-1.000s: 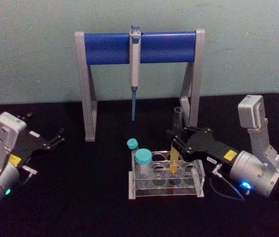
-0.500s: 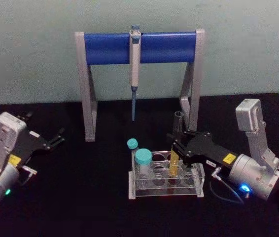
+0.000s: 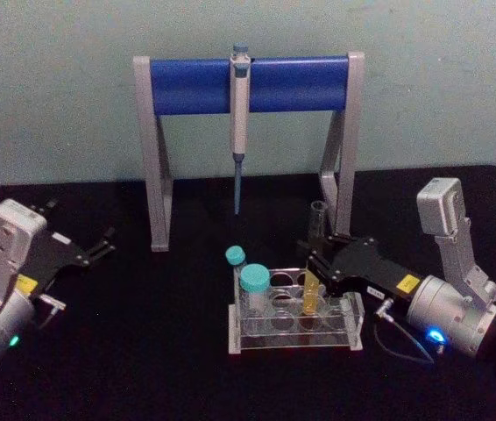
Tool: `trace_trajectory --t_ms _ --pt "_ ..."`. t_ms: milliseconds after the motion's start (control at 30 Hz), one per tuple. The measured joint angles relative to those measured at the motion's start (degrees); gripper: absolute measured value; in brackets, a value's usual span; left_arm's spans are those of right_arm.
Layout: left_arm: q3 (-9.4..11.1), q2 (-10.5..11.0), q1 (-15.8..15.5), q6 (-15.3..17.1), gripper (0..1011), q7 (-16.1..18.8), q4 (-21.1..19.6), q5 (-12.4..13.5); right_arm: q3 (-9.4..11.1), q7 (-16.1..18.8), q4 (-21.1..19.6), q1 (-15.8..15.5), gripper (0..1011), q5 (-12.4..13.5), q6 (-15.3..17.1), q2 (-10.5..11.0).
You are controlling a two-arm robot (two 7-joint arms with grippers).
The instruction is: Pick up the test tube from the test tube rack, shake it, then place it back into the test tube rack.
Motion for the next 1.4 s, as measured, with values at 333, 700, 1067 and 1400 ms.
trace_trajectory --t_ms 333,700,1067,1400 --pt "0.0 0.0 0.0 0.0 1009 0.0 0.0 0.0 -0.2 0.2 0.6 0.4 233 -0.1 0.1 -0.3" --pt "0.0 0.0 0.0 0.0 1010 0.0 0.0 0.0 -0.2 0.2 0.6 0.4 245 -0.1 0.1 -0.2" --pt "0.0 0.0 0.0 0.0 1010 0.0 0.0 0.0 -0.2 0.3 0.5 0.3 596 -0.1 0.1 -0.2" --pt "0.0 0.0 0.0 0.0 1010 0.0 0.0 0.0 -0.2 0.3 0.5 0.3 892 -0.1 0.1 -0.2"
